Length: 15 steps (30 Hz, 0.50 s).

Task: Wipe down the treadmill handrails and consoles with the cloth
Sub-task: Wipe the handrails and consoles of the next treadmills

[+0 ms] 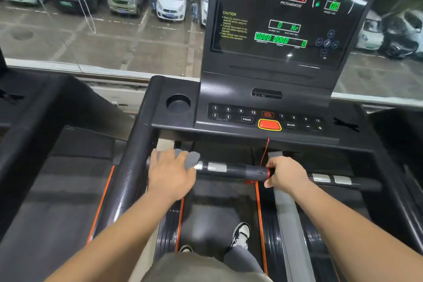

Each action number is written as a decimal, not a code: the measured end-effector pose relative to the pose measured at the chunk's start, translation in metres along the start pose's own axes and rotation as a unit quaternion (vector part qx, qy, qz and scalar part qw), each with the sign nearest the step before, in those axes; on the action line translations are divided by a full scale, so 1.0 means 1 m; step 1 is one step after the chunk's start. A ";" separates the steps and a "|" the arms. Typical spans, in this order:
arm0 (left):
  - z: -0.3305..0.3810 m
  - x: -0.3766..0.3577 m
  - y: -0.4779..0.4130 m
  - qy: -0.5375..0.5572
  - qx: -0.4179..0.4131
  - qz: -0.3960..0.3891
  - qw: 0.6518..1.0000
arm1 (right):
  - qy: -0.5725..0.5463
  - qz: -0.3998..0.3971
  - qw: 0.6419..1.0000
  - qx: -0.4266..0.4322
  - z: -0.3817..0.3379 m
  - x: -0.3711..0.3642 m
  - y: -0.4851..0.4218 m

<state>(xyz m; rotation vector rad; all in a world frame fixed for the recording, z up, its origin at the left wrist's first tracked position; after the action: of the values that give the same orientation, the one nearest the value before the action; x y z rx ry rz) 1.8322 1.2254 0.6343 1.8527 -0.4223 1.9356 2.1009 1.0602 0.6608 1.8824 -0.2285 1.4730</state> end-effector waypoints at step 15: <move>-0.032 0.001 0.008 -0.034 -0.046 0.037 0.998 | 0.108 -0.082 0.991 0.006 -0.020 0.014 -0.009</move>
<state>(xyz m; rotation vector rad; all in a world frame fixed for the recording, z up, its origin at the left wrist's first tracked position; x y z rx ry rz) 1.8007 1.2342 0.6339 1.8726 -0.5977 1.8715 2.0950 1.0835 0.6715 1.6916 0.0369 1.5521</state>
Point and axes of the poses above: each hand's wrist, its own y-axis away from the middle knuckle, its own x-axis out of the back of the hand, z = x × y, the point moved 4 cm from there along -y, towards the middle knuckle, and after that the axes turned 9 degrees about x, right-handed, at the moved point
